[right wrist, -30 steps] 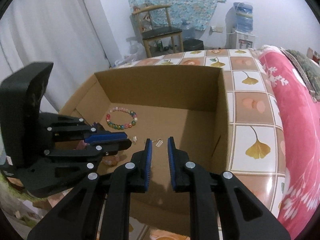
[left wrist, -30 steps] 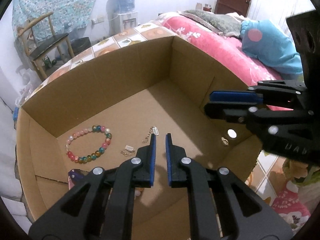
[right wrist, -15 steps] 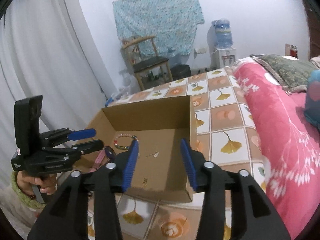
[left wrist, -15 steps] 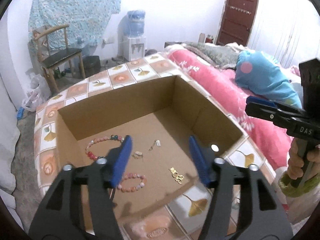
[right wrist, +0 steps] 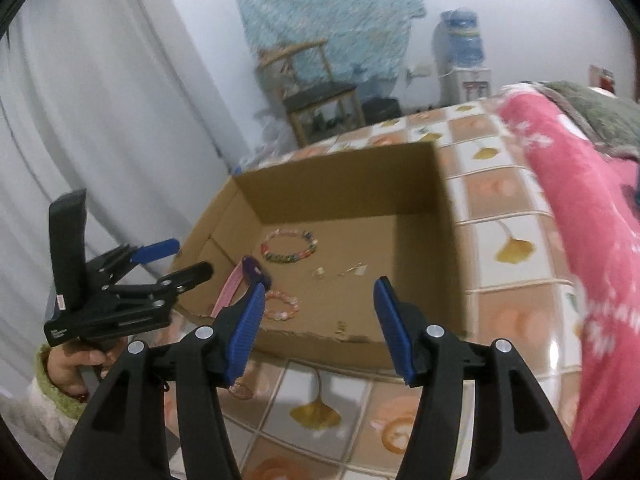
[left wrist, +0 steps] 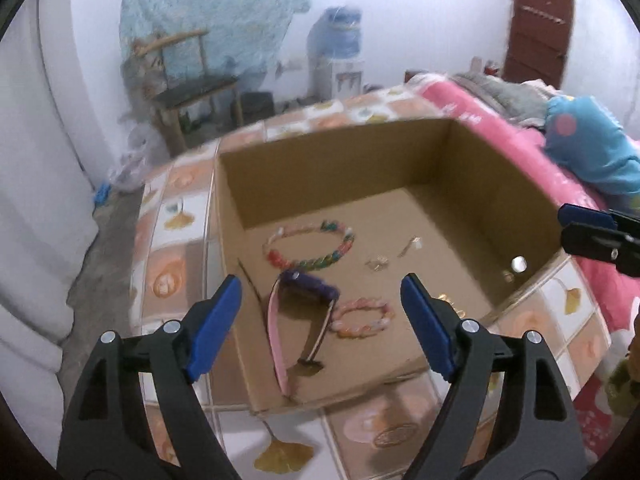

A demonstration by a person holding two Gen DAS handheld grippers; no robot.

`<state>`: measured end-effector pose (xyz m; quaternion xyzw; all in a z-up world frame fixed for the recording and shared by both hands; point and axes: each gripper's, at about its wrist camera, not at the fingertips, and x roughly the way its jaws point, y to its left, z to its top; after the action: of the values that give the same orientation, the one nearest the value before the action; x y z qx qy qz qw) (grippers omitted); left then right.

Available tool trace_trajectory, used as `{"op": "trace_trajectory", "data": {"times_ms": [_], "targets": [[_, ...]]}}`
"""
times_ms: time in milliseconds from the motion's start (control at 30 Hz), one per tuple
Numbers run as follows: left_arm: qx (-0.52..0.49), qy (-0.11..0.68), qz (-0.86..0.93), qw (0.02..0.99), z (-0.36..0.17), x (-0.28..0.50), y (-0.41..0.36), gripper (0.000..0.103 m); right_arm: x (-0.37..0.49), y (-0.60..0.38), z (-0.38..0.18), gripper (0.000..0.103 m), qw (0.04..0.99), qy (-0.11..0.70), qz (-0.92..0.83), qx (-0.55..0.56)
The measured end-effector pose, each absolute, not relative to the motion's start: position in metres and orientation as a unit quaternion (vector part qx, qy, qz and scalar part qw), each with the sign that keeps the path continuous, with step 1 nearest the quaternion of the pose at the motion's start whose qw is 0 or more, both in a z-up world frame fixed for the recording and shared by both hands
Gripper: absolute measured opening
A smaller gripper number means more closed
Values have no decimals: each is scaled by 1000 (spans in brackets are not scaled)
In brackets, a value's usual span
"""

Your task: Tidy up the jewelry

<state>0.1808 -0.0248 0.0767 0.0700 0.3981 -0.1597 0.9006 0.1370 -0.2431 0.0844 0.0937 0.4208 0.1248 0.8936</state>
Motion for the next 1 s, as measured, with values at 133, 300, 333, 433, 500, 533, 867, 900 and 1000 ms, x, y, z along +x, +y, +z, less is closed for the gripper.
{"op": "trace_trajectory", "data": {"times_ms": [133,300,333,433,500,533,867,900,1000], "targets": [[117,401,-154,895,70,177,-37,77,144,-227,65,56,882,453,113,64],[138,407,-146,891,65,169,-44,77,137,-226,66,55,881,457,116,47],[135,408,-146,891,65,168,-44,77,137,-225,66,55,880,458,118,42],[131,412,-144,890,66,161,-43,77,136,-224,66,55,876,465,124,40],[125,417,-146,889,68,155,-41,76,130,-225,67,55,873,468,129,44],[123,418,-148,888,69,153,-38,76,126,-225,67,55,872,469,132,46],[105,436,-168,878,74,100,-36,76,73,-225,71,56,872,465,151,31],[106,437,-171,877,75,94,-37,76,67,-225,71,56,871,466,153,30],[96,446,-180,872,76,79,-35,76,53,-226,72,56,869,469,158,26]]}}
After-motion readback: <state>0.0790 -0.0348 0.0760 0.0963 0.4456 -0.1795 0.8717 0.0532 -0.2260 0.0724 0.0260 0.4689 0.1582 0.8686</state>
